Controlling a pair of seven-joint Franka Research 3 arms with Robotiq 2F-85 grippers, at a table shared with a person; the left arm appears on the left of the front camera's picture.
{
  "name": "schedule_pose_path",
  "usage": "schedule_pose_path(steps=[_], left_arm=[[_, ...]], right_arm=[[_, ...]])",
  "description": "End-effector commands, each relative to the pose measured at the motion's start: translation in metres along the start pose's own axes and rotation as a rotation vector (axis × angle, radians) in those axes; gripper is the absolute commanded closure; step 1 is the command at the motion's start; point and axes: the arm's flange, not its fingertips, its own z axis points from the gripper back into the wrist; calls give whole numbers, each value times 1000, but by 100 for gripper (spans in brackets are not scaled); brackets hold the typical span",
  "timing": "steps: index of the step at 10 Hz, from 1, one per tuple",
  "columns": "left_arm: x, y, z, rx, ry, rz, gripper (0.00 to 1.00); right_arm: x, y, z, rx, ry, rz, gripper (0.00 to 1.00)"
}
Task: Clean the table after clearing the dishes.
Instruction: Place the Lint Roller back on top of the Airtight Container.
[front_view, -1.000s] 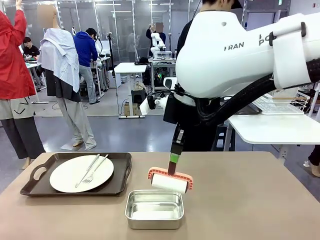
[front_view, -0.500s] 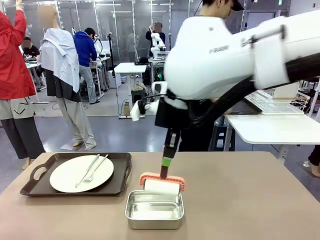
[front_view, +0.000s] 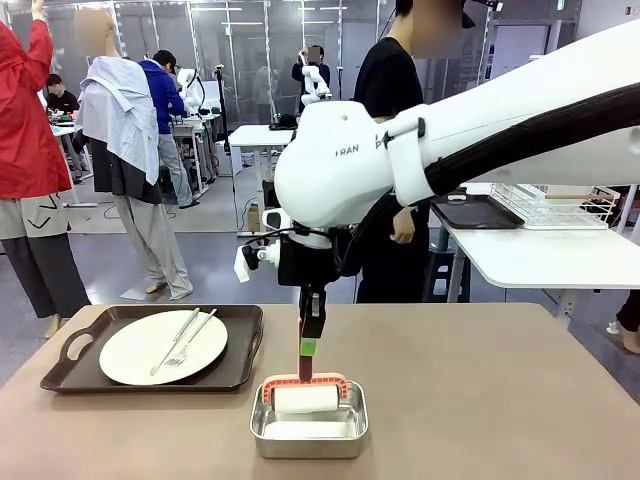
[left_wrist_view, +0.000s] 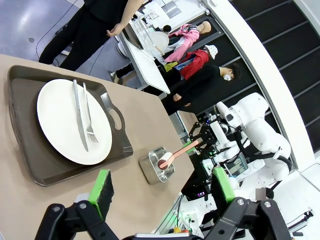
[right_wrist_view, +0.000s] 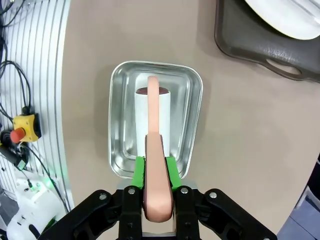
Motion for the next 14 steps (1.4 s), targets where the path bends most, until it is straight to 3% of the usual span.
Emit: schedule_pose_path(steps=[1, 12, 14], left_arm=[[0, -2, 3, -1, -4, -3, 0], [0, -2, 3, -1, -4, -3, 0], [0, -2, 3, -1, -4, -3, 0]], right_arm=[[5, -9, -4, 24, 21, 17, 79], [-15, -41, -69, 80, 32, -28, 79], [-15, -40, -57, 50, 29, -27, 58]])
